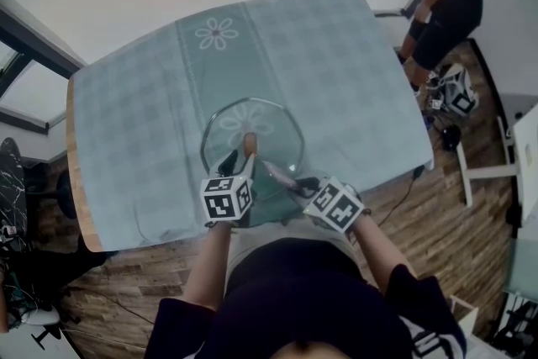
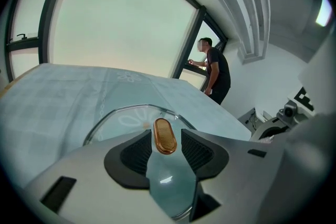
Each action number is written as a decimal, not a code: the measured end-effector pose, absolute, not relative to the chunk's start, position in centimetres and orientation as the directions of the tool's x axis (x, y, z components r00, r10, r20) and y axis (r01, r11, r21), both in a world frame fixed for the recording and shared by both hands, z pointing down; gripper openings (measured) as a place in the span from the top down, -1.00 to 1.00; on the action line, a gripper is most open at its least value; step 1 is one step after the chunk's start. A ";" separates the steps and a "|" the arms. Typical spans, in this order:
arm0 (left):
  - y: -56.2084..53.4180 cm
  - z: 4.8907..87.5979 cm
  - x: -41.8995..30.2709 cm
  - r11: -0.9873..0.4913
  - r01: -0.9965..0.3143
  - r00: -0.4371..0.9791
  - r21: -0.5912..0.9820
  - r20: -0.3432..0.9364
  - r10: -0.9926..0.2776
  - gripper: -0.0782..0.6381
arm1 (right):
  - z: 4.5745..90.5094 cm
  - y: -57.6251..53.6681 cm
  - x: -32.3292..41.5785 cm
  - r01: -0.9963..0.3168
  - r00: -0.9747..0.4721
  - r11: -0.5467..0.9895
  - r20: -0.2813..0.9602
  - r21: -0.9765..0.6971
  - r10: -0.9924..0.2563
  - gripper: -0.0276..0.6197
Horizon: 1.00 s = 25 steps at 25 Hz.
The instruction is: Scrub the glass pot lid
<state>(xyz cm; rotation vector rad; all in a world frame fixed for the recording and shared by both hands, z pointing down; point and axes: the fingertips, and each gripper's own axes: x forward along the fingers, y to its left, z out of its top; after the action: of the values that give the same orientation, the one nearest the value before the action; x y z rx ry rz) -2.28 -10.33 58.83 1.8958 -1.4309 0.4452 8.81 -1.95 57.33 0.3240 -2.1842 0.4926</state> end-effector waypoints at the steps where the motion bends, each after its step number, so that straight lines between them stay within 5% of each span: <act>1: -10.5 59.1 -2.1 -0.138 -0.934 0.330 0.328 0.653 -0.682 0.30 | 56.8 -2.5 9.0 -0.419 -0.621 0.874 0.780 -0.245 -0.080 0.66; 11: -12.9 63.1 -0.5 -0.182 -0.964 0.267 0.195 0.735 -0.624 0.02 | 54.4 -7.5 9.6 -0.602 -0.659 0.758 0.691 -0.249 -0.297 0.66; 17: -14.3 64.4 -0.6 -0.207 -0.978 0.160 0.031 0.747 -0.646 0.02 | 54.3 -9.0 9.7 -0.636 -0.650 0.730 0.683 -0.251 -0.332 0.66; 25: -14.7 64.3 -0.9 -0.162 -0.987 0.120 0.014 0.735 -0.667 0.13 | 54.1 -10.7 9.9 -0.655 -0.642 0.713 0.681 -0.250 -0.351 0.66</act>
<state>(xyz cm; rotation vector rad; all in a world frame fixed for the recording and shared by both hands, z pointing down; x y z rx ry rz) -0.93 -14.73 64.29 1.8916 -1.5959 0.8157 9.88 -10.67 54.14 0.7617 -2.3045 0.6487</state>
